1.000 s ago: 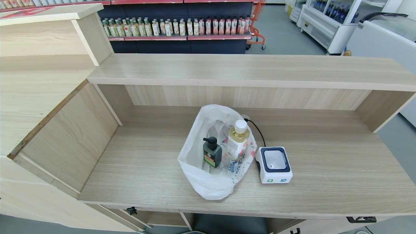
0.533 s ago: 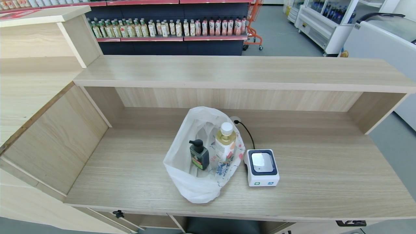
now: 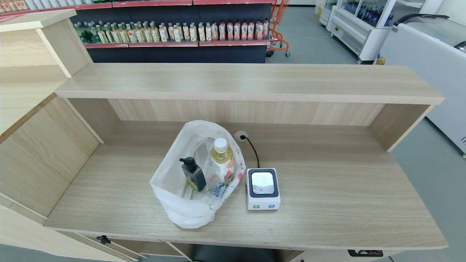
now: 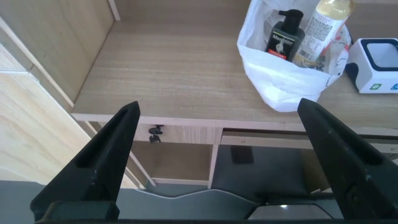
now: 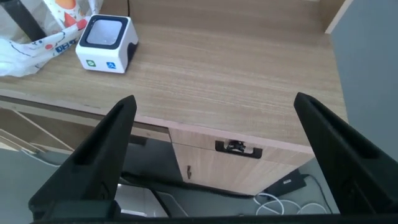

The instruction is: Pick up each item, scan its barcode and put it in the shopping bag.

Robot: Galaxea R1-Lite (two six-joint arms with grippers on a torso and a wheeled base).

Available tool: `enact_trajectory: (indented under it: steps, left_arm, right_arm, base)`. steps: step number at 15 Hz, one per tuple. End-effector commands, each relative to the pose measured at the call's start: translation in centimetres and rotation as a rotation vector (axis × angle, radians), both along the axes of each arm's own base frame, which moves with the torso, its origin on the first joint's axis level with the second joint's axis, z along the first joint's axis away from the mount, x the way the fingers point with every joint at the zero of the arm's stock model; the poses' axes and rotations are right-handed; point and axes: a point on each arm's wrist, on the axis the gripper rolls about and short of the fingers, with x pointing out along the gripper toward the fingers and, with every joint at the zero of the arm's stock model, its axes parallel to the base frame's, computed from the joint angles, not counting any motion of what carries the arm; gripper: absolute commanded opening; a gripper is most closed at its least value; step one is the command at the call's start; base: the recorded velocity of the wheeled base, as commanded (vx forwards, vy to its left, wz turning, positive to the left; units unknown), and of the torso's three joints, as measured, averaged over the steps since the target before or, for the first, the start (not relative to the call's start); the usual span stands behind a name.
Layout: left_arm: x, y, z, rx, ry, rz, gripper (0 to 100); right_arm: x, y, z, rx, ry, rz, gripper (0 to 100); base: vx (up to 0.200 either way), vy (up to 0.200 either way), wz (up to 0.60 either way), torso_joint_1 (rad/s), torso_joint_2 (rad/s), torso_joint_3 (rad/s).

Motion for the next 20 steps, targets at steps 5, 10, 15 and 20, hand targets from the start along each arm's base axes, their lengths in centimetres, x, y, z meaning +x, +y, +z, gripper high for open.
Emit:
enact_trajectory:
  steps: [5, 10, 15, 20]
  left_arm:
    - [0.00, 0.00, 0.00, -0.001, 0.000, -0.001, 100]
    - [0.00, 0.00, 0.00, -0.001, 0.000, -0.001, 100]
    - [0.00, 0.00, 0.00, -0.001, 0.000, -0.001, 100]
    - [0.00, 0.00, 0.00, -0.001, 0.000, -0.001, 100]
  right_arm:
    - [0.02, 0.00, -0.07, 0.021, 0.014, 0.000, 100]
    - [0.03, -0.01, -0.09, 0.031, 0.017, -0.008, 0]
    - [0.03, -0.02, -0.09, 0.036, 0.017, -0.010, 0]
    - [0.03, -0.02, -0.09, 0.036, 0.017, -0.010, 0]
  base:
    - [0.000, 0.000, 0.00, 0.000, 0.00, 0.000]
    - [0.000, 0.000, 0.00, 0.000, 0.00, 0.000]
    - [0.000, 0.000, 0.00, 0.000, 0.00, 0.000]
    - [0.000, 0.000, 0.00, 0.000, 0.00, 0.000]
